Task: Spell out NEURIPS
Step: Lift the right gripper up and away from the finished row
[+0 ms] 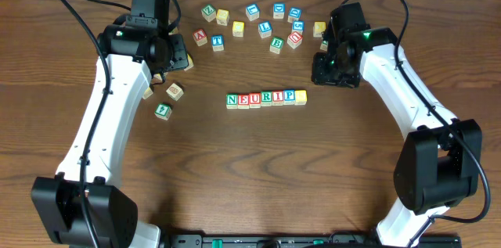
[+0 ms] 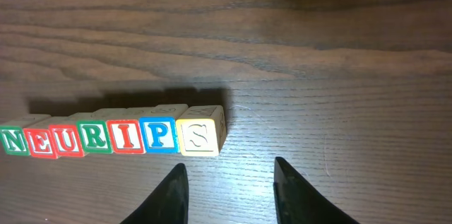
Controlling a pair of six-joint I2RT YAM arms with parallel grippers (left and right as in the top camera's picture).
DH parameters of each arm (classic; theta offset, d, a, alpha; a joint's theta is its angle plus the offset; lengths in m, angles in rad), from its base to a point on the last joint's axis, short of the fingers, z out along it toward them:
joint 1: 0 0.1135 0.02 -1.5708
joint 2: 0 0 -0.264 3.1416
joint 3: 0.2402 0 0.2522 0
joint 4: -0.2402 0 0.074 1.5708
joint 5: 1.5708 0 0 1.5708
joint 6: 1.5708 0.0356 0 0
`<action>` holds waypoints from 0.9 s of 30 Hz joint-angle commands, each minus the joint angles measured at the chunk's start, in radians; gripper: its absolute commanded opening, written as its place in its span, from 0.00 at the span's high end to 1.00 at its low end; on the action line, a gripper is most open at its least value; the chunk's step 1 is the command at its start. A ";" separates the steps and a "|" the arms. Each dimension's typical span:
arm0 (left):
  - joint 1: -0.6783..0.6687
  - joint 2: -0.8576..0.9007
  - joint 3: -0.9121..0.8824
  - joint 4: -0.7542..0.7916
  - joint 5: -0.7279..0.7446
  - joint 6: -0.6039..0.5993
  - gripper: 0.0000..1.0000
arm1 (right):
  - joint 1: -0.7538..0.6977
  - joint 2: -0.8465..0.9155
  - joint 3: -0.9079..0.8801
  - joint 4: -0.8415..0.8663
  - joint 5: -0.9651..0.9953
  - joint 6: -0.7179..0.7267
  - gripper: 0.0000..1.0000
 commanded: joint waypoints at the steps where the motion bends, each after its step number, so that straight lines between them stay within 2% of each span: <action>1: 0.003 -0.018 0.023 -0.006 -0.016 0.016 0.58 | 0.008 -0.021 0.016 -0.003 -0.003 -0.013 0.64; 5: 0.003 -0.018 0.023 -0.006 -0.016 0.016 0.58 | 0.008 -0.021 0.016 -0.003 -0.003 -0.018 0.61; 9: 0.003 -0.018 0.023 -0.006 -0.016 0.016 0.57 | 0.008 -0.021 0.016 -0.003 -0.003 -0.028 0.54; 11: 0.003 -0.018 0.023 -0.006 -0.016 0.017 0.51 | 0.008 -0.021 0.017 -0.003 -0.003 -0.028 0.51; 27: 0.003 -0.018 0.023 -0.006 -0.016 0.017 0.49 | 0.008 -0.021 0.017 -0.003 -0.003 -0.031 0.50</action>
